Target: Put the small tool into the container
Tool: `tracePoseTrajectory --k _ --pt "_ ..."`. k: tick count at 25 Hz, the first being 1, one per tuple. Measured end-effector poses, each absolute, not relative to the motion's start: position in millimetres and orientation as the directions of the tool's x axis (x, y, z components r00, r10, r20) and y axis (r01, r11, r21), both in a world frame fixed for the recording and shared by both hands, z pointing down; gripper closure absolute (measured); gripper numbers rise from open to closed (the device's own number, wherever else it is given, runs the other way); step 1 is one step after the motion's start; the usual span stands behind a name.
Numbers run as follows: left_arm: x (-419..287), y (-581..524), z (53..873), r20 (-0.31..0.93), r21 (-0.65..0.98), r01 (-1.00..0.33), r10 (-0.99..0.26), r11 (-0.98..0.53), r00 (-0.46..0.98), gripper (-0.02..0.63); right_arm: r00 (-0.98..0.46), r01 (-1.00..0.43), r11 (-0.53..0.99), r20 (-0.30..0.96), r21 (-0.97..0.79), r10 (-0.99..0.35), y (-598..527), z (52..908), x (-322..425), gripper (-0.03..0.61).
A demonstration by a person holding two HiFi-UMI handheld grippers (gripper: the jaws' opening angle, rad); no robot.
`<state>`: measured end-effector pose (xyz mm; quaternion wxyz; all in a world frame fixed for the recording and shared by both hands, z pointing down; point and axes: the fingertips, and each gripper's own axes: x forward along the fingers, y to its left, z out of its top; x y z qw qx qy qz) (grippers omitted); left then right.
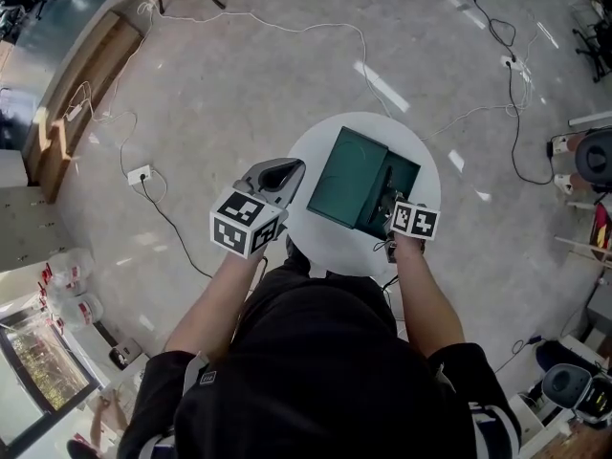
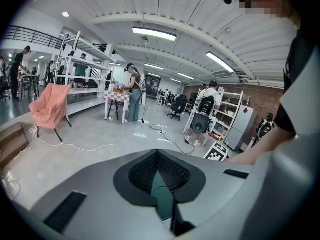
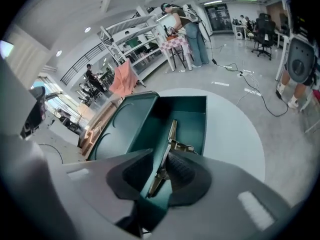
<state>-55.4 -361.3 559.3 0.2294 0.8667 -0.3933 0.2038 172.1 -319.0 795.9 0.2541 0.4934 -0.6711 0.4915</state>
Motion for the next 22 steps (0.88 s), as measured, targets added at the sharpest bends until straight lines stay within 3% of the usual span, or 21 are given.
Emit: tracePoseTrajectory --k 7,22 --pt "-36 -362 561 0.520 0.257 -0.744 -0.560 -0.617 0.645 0.607 -0.302 -0.951 0.180 0.873 -0.250 -0.382 -313 784 184 0.474" --pt "-4 -362 547 0.464 0.256 -0.655 -0.505 -0.711 0.728 0.607 -0.292 -0.947 0.048 0.786 -0.318 -0.545 -304 737 215 0.474"
